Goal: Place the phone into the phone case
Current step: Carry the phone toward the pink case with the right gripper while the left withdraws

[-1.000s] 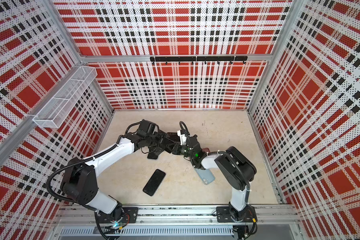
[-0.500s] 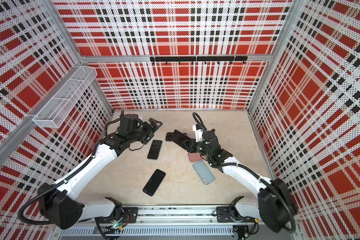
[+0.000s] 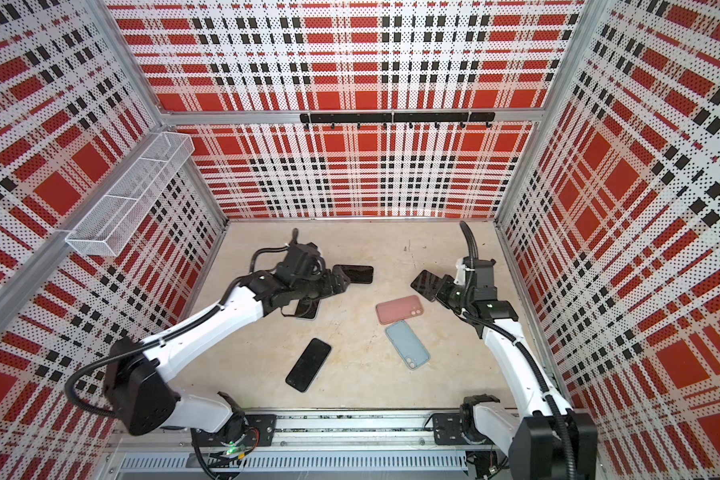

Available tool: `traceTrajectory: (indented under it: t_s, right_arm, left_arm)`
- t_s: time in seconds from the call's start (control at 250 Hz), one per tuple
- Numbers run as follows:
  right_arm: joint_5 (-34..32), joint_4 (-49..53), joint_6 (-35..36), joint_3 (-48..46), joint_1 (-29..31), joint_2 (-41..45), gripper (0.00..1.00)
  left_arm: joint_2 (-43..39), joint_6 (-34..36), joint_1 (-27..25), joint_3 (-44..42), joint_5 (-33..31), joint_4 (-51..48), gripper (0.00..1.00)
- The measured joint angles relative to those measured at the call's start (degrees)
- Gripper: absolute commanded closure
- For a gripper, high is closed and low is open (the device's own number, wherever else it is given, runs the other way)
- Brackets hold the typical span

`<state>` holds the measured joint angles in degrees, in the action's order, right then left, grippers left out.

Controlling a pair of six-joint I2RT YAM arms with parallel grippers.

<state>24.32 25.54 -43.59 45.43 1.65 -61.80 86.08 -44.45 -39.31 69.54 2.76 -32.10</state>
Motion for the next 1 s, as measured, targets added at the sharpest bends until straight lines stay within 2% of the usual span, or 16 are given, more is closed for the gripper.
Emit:
traceTrajectory:
  t_s: [0.2, 0.356, 0.512, 0.816, 1.0]
  right_arm:
    - [7.72, -1.51, -8.5, -2.89, -7.72, 0.87, 1.0]
    - [9.53, -2.1, -10.95, -3.15, -9.16, 0.87, 1.0]
    - [9.97, -2.91, -11.34, -3.15, -9.44, 0.87, 1.0]
    - [9.94, -4.0, -11.04, -3.21, -9.62, 0.87, 1.0]
    - [9.92, -3.93, -9.92, -3.21, -9.62, 0.87, 1.0]
  left_arm:
    - [11.17, 0.59, -5.46, 6.36, 2.1, -1.68, 0.16]
    - [16.72, 1.07, -6.12, 9.35, 4.44, -1.31, 0.26]
    - [21.42, 0.7, -6.12, 10.05, 5.2, -0.17, 0.35]
    - [28.37, -1.64, -6.25, 12.37, 4.76, 2.43, 0.41]
    - [32.83, -3.04, -6.49, 14.38, 4.24, 4.22, 0.53]
